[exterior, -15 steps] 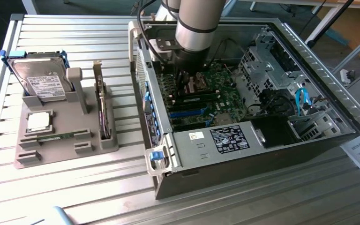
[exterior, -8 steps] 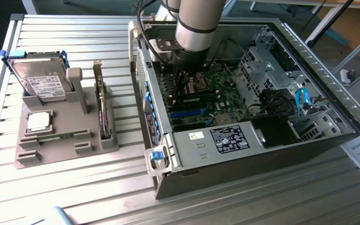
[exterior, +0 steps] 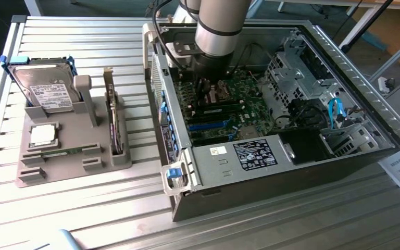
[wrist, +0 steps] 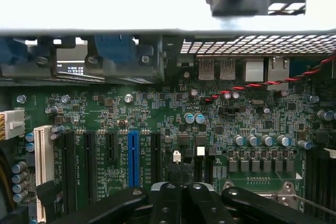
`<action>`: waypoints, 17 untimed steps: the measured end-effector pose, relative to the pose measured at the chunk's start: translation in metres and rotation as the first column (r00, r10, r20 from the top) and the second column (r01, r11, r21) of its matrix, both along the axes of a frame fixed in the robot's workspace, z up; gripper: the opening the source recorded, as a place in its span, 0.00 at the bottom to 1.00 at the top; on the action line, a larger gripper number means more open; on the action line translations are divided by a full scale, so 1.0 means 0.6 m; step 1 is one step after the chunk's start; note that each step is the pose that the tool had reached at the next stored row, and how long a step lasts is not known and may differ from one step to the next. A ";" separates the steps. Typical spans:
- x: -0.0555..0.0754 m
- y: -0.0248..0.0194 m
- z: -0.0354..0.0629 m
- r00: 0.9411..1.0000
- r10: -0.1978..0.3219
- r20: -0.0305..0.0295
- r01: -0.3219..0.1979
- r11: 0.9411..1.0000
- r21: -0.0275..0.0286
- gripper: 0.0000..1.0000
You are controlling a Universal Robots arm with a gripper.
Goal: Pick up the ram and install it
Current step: 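Press down the ram until it locks into place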
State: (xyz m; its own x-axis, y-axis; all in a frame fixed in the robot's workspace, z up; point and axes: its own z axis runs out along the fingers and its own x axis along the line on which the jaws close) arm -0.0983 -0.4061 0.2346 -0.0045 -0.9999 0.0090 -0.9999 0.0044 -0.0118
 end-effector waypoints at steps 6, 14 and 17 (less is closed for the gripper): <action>0.000 0.0000 0.008 1.000 0.000 0.000 0.000 1.000 0.000 0.11; 0.000 0.0000 0.016 1.000 0.000 0.000 0.000 1.000 0.000 0.11; 0.000 0.0000 0.016 1.000 0.000 0.000 0.000 1.000 0.000 0.11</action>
